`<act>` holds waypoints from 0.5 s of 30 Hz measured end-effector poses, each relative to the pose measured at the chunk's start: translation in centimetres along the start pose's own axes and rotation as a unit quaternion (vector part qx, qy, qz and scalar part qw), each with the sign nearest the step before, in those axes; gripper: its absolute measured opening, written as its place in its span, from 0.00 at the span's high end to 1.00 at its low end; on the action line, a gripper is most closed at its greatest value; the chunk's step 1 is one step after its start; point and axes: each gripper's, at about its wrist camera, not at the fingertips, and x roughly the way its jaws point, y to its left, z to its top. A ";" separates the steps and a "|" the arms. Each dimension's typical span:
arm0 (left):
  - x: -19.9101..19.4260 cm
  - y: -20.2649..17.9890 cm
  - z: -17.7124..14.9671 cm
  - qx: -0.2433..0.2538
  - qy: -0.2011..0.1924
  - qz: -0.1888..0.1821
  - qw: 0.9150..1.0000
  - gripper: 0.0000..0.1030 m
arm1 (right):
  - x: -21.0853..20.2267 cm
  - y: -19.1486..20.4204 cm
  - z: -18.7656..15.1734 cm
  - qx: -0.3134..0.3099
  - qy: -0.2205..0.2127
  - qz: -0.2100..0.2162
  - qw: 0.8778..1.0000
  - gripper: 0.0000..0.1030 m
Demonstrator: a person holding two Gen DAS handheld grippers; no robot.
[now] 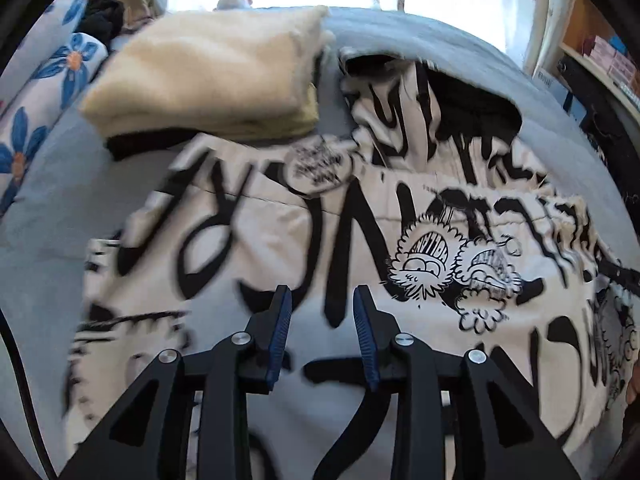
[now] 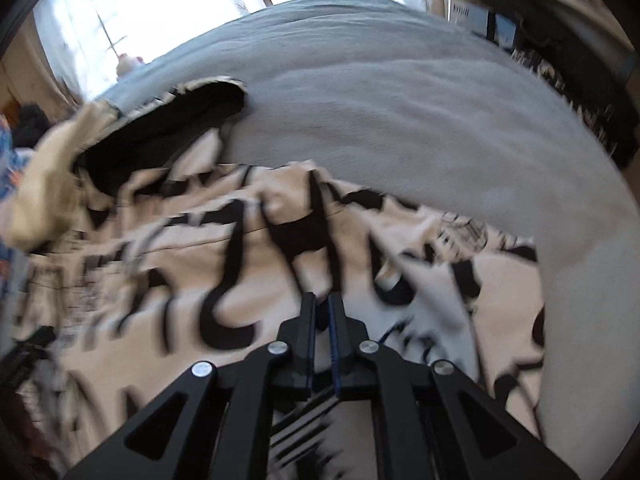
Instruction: Fold large clothes
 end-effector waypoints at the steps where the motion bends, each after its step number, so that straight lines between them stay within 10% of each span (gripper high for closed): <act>1: -0.9 0.4 -0.1 -0.003 -0.004 0.000 1.000 0.69 | -0.9 0.2 -0.4 -0.001 -0.002 0.007 1.000 0.90; 11: -7.8 3.7 -6.3 -0.041 -0.013 -0.022 0.999 0.53 | -6.3 7.6 -8.6 -0.094 -0.007 0.074 0.993 0.90; 15: -6.2 5.6 -10.1 -0.049 0.025 0.024 0.998 0.54 | -4.5 8.0 -11.6 -0.120 0.022 0.058 0.991 0.90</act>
